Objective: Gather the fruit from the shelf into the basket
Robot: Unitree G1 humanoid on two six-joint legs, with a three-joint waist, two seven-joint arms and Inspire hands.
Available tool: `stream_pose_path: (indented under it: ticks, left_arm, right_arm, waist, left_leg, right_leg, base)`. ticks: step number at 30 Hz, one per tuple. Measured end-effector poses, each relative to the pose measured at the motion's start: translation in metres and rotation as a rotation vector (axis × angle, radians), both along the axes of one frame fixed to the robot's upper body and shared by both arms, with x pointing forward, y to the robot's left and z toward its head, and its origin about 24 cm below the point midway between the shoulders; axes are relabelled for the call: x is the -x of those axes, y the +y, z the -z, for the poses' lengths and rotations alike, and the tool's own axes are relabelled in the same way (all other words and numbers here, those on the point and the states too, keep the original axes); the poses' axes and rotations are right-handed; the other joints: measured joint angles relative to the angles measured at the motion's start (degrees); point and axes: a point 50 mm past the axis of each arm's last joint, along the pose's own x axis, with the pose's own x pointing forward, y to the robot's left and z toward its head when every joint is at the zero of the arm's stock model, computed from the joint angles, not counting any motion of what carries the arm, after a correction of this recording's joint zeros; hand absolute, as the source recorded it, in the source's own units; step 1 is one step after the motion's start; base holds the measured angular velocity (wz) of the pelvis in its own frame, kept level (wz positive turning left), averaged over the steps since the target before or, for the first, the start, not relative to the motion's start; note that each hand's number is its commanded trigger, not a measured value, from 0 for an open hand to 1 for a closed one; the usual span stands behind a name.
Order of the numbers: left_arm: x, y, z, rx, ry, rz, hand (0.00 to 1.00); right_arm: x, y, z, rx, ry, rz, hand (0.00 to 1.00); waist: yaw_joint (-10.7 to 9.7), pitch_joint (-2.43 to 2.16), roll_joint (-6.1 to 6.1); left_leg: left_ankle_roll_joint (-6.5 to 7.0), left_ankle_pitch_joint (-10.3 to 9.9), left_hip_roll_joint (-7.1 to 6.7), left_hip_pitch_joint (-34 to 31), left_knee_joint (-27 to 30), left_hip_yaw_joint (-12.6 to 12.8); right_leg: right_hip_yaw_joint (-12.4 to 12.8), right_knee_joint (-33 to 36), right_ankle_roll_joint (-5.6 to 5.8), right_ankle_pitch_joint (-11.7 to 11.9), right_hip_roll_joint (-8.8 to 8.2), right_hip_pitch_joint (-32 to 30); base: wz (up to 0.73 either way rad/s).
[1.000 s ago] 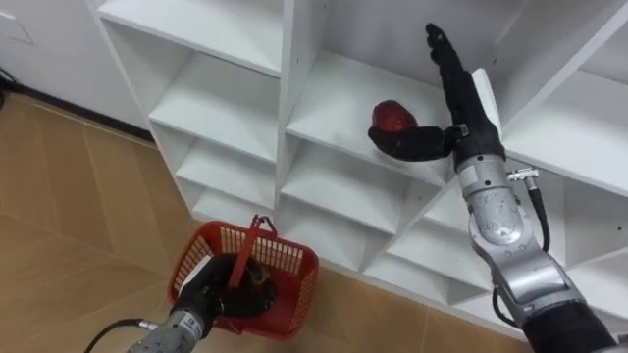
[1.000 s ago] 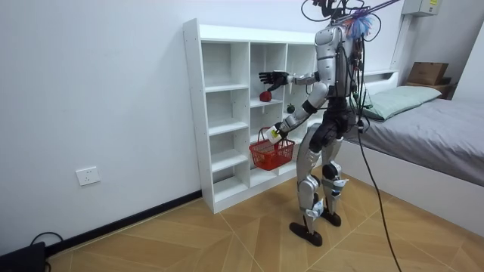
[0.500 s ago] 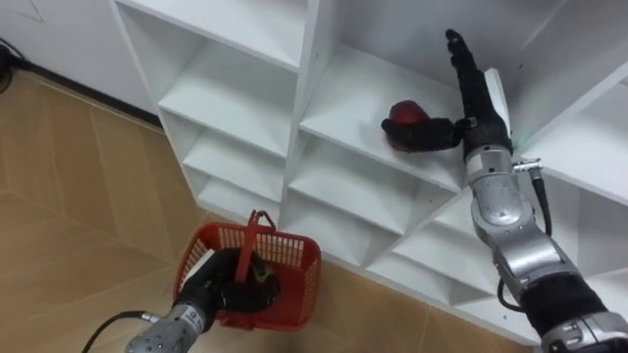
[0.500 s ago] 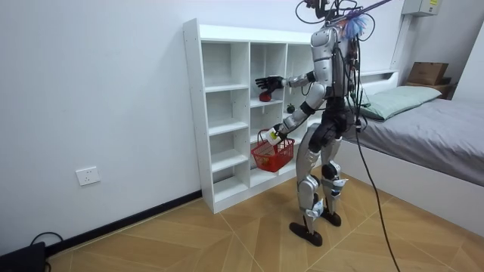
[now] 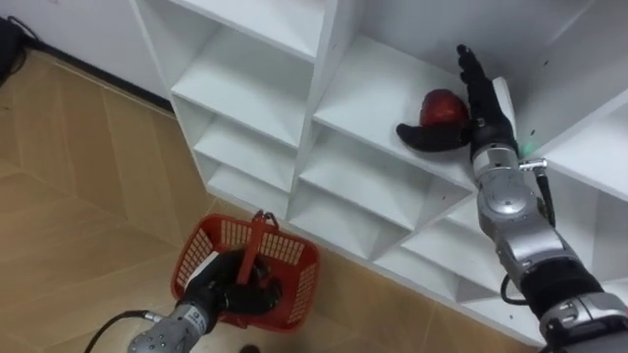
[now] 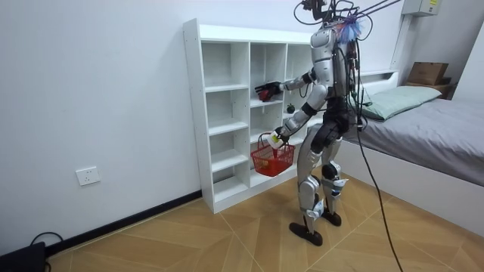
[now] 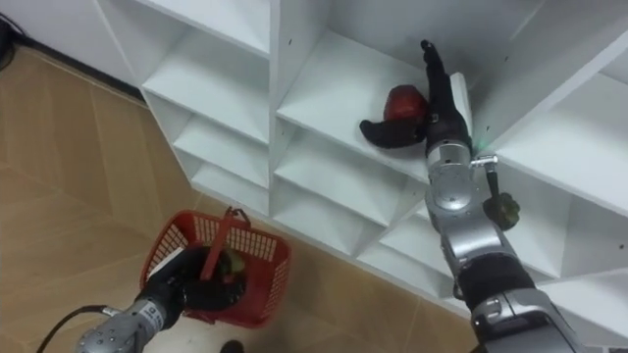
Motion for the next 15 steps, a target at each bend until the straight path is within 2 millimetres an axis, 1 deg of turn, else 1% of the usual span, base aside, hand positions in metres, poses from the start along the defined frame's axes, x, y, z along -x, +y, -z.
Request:
stream_pose_path:
  ticks: [3, 4, 7, 8, 9, 11, 12, 13, 14, 15]
  left_arm:
    - [-0.0012, 0.0008, -0.0007, -0.004, -0.004, -0.004, 1.00]
    - [-0.0023, 0.0014, -0.0015, -0.007, -0.007, -0.002, 1.00]
    - [-0.0051, 0.0010, -0.0030, -0.007, -0.014, 0.001, 1.00]
    - [-0.0065, 0.0005, -0.0037, -0.007, -0.017, 0.003, 1.00]
    - [-0.0074, 0.0001, -0.0041, -0.007, -0.018, 0.005, 1.00]
    - [-0.0075, 0.0000, -0.0040, -0.009, -0.015, 0.007, 1.00]
    - [-0.0076, -0.0007, -0.0038, -0.010, -0.012, 0.012, 1.00]
    - [-0.0078, -0.0012, -0.0034, -0.012, -0.004, 0.016, 1.00]
    - [-0.0080, -0.0015, -0.0032, -0.013, 0.000, 0.017, 1.00]
    - [-0.0083, -0.0020, -0.0030, -0.016, 0.005, 0.023, 1.00]
  right_arm:
    - [-0.0007, -0.0007, 0.0005, -0.017, 0.009, 0.002, 0.00]
    - [-0.0012, -0.0005, -0.0001, -0.017, 0.008, 0.000, 0.00]
    - [-0.0021, -0.0011, -0.0016, -0.020, 0.004, -0.004, 0.00]
    - [-0.0026, -0.0013, -0.0023, -0.021, 0.003, -0.004, 0.00]
    - [-0.0026, -0.0014, -0.0023, -0.020, 0.004, -0.006, 0.00]
    - [-0.0027, -0.0015, -0.0022, -0.019, 0.009, -0.013, 0.00]
    - [-0.0027, -0.0022, -0.0023, -0.016, 0.010, -0.014, 0.07]
    - [-0.0027, -0.0033, -0.0023, -0.013, 0.013, -0.017, 0.63]
    - [-0.0026, -0.0039, -0.0020, -0.011, 0.015, -0.017, 1.00]
    - [-0.0026, -0.0046, -0.0014, -0.012, 0.019, -0.016, 1.00]
  waist:
    - [-0.1, 0.04, -0.06]
    - [-0.1, 0.14, -0.14]
    - [-0.1, 0.25, -0.28]
    - [-0.1, 0.42, -0.22]
    - [-0.1, 0.48, -0.21]
    - [-0.2, 0.51, -0.17]
    - [-0.2, 0.55, -0.12]
    - [-0.1, 0.59, -0.06]
    - [-0.1, 0.60, -0.05]
    - [-0.1, 0.62, -0.01]
  left_leg:
    - [0.04, 0.0, -0.08, -0.2, 0.0, 0.1]
    - [0.05, 0.0, -0.10, -0.2, 0.0, 0.1]
    - [0.11, 0.1, -0.51, -0.6, 0.0, 0.1]
    - [0.14, 0.1, -0.54, -0.6, 0.0, 0.1]
    - [0.15, 0.1, -0.55, -0.6, 0.0, 0.1]
    - [0.16, 0.1, -0.56, -0.7, -0.1, 0.0]
    - [0.16, 0.1, -0.57, -0.7, -0.1, 0.0]
    - [0.16, 0.1, -0.57, -0.7, -0.2, 0.0]
    - [0.17, 0.1, -0.56, -0.7, -0.2, 0.0]
    - [0.19, 0.1, -0.56, -0.7, -0.1, 0.0]
  right_leg:
    - [0.1, 0.0, 0.06, 0.0, -0.10, -0.2]
    - [0.1, 0.0, 0.06, 0.0, -0.10, -0.2]
    - [0.1, 0.2, 0.08, 0.0, -0.15, -0.6]
    - [0.1, 0.2, 0.09, 0.0, -0.18, -0.6]
    - [0.0, 0.2, 0.12, 0.0, -0.21, -0.7]
    - [0.0, 0.2, 0.15, 0.0, -0.24, -0.7]
    - [-0.1, 0.2, 0.16, 0.1, -0.24, -0.7]
    - [-0.1, 0.2, 0.17, 0.1, -0.26, -0.7]
    - [-0.1, 0.2, 0.17, 0.1, -0.26, -0.7]
    - [-0.5, 0.2, 0.17, 0.1, -0.27, -0.6]
  base:
    - [0.00]
    - [0.00]
    - [0.00]
    - [0.00]
    - [0.00]
    - [0.00]
    - [0.00]
    - [0.00]
    - [0.00]
    - [0.05]
